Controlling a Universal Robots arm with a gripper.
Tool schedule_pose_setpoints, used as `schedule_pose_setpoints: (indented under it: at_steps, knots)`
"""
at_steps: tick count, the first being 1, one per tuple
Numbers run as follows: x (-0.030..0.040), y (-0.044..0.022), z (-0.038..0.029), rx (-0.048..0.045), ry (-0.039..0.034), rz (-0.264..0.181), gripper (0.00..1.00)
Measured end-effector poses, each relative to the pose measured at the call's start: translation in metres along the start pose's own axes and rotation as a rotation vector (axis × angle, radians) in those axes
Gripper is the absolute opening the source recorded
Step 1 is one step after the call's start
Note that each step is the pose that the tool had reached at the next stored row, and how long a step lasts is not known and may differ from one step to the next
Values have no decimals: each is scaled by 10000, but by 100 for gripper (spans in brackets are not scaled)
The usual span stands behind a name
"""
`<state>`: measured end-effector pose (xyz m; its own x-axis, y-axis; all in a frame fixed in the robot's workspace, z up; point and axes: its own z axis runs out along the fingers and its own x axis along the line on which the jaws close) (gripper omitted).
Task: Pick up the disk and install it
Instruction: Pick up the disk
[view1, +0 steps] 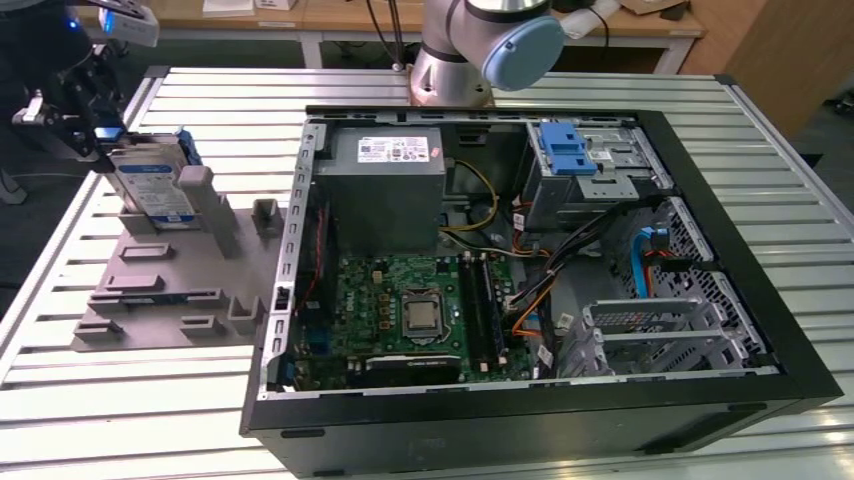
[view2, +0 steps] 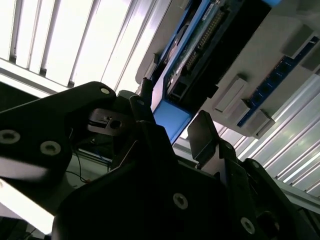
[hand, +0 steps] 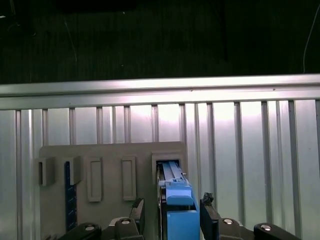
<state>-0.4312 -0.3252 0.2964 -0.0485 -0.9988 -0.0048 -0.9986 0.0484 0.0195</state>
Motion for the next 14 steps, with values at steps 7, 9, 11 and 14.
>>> schedule_pose_setpoints:
  at_steps: [7,9,11,14]
  knots:
    - [0,0,5,-1,0,5,47]
    - [0,2,9,2,-1,46,47]
    - [0,9,11,1,-2,89,47]
    - [0,13,16,-1,-1,96,47]
